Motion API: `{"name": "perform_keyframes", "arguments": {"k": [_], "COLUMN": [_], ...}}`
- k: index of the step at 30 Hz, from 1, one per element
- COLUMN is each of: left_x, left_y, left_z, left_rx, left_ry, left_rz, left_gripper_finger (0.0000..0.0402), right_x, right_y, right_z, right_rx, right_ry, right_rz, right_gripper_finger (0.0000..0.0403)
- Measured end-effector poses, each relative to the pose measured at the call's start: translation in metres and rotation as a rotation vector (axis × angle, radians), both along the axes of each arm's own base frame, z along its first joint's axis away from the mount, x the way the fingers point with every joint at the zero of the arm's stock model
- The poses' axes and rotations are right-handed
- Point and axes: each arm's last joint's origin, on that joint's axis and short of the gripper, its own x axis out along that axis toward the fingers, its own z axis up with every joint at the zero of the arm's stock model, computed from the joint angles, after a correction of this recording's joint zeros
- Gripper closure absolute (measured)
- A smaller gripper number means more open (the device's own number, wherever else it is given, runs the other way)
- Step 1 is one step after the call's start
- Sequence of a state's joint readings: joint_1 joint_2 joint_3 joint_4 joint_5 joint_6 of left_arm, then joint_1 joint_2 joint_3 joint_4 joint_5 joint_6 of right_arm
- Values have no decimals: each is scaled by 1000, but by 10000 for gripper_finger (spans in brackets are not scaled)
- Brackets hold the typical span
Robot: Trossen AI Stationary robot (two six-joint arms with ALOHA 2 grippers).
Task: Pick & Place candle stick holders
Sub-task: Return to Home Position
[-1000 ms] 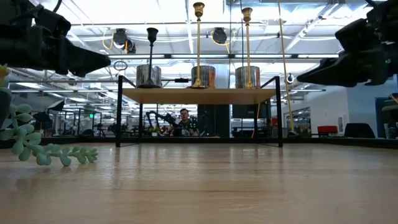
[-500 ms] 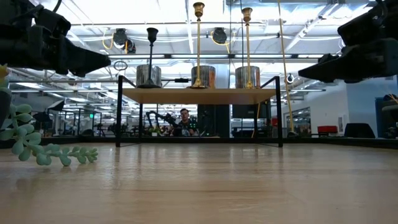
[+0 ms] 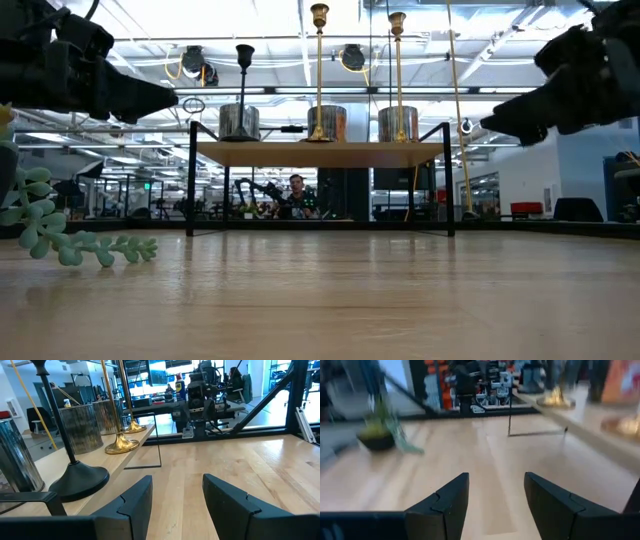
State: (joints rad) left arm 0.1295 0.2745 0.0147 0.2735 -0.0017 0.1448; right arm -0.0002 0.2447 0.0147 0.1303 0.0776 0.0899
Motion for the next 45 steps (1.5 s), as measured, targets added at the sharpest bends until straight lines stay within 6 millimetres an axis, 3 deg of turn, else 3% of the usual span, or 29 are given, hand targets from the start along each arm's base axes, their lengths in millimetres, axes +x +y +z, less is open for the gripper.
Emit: {"name": "perform_keyframes", "arguments": {"k": [4, 9, 21, 45], "left_x": [0, 0, 0, 0], "left_y": [0, 0, 0, 0], "left_z": [0, 0, 0, 0], "left_rx": [0, 0, 0, 0], "left_ry": [0, 0, 0, -1], "left_rz": [0, 0, 0, 0], "left_gripper_finger": [220, 220, 220, 220], "right_x": [0, 0, 0, 0], "right_y": [0, 0, 0, 0], "right_z": [0, 0, 0, 0], "right_rx": [226, 286, -88, -23], "right_ry": [-18, -22, 8, 2], "right_rz": [-27, -34, 10, 3], "right_gripper_finger": [216, 216, 216, 216]}}
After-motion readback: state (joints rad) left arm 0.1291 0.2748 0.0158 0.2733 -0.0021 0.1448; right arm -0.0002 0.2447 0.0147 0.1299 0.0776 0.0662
